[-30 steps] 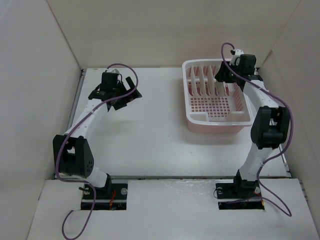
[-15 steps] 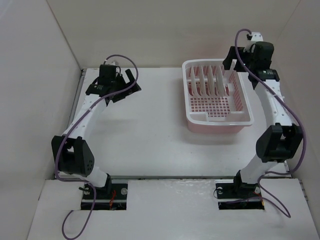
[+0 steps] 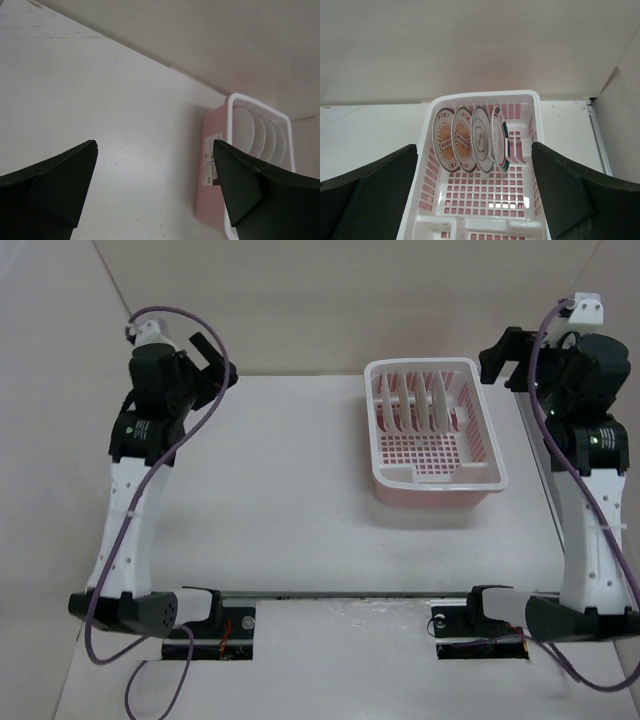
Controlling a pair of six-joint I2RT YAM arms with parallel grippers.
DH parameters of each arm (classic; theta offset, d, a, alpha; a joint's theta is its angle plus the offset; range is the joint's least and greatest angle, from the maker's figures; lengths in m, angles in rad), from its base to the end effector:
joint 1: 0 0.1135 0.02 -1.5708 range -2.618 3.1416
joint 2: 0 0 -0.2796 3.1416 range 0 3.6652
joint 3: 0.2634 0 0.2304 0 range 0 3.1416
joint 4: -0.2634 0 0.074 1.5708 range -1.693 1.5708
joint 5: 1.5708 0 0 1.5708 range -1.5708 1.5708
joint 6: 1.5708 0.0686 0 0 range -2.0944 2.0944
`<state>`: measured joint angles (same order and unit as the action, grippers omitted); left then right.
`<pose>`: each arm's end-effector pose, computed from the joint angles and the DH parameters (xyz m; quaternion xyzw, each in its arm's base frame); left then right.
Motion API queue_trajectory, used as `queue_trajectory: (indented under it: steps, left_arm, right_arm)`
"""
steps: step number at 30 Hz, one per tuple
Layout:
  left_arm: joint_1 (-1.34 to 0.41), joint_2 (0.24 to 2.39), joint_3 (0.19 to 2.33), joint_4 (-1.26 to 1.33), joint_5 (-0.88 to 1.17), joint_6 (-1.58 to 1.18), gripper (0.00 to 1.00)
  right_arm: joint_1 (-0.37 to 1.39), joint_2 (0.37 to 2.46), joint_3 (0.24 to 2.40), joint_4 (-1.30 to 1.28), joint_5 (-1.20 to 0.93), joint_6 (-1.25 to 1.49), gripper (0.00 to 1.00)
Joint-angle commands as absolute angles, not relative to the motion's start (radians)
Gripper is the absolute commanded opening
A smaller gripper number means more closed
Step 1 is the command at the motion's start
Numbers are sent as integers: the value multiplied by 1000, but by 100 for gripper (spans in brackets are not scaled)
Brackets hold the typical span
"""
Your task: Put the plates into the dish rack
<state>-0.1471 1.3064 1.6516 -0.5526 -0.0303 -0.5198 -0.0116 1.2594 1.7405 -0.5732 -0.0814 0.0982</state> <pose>0.2728 -0.0383 0.4858 -0.1532 0.7612 -0.1951 0.5992 0.2456 0.0027 0.5227 0.0131 0.7387 0.0592 0.6713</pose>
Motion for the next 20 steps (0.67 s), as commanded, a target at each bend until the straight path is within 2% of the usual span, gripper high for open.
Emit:
queue_trajectory:
  steps: [1,4,9,20]
  left_arm:
    - [-135,1191,1730,-581,-89,-590,100]
    - [-172,1180,1811,-652,-162,-626,100]
    - [-172,1143,1812,-652,-150,-646,100]
    - [-181,1111,1821,-661,-184,-637,100]
  right_arm:
    - [-6,1163,1692,-621,3,118,100]
    - [-6,1080,1674,-632,28,118,100]
    - [-6,941,1614,-656,77,118,100]
    - [-6,877,1605,-699,167,118,100]
